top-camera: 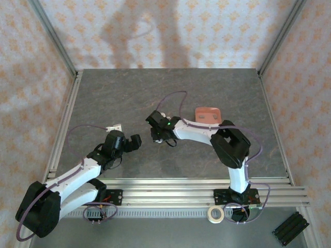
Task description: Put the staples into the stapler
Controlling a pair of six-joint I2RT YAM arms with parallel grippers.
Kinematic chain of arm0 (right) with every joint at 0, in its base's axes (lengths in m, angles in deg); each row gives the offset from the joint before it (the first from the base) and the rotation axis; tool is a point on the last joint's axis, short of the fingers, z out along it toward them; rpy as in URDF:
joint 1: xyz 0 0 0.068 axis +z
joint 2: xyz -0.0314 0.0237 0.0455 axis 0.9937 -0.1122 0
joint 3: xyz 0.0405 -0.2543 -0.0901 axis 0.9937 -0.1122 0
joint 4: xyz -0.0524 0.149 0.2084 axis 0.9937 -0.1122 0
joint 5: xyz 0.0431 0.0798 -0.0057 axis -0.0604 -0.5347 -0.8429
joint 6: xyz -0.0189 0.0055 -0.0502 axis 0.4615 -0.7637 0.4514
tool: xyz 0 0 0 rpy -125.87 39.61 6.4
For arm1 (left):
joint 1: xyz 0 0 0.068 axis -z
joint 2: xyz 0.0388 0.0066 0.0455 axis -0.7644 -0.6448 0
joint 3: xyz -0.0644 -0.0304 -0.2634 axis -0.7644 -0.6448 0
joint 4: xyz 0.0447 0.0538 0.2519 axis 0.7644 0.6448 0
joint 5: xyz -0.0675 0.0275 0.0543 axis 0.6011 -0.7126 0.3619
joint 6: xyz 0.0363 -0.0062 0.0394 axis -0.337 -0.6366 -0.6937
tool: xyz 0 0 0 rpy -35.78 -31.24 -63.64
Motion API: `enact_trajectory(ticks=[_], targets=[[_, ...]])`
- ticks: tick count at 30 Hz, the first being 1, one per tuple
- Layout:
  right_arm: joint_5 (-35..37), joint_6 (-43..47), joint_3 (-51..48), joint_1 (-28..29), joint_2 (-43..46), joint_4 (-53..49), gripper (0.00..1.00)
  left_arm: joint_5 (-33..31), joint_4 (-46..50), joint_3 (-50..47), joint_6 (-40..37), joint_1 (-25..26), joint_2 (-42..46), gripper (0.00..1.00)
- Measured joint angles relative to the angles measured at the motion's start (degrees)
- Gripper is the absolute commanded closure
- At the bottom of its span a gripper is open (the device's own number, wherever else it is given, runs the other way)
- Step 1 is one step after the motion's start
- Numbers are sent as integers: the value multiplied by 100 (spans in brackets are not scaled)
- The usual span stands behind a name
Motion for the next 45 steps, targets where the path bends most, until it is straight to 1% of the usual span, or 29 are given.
enact_trajectory(ticks=[7, 14, 20, 45], targets=[[-26, 791, 2, 2, 310, 136, 88, 66, -129, 0, 28, 0, -177, 0], [-127, 1261, 92, 2, 205, 2, 88, 101, -177, 0, 96, 0, -278, 0], [-175, 1333, 92, 0, 138, -181, 88, 103, -177, 0, 116, 0, -278, 0], [-107, 1333, 90, -2, -44, -232, 88, 105, -175, 0, 116, 0, -278, 0]])
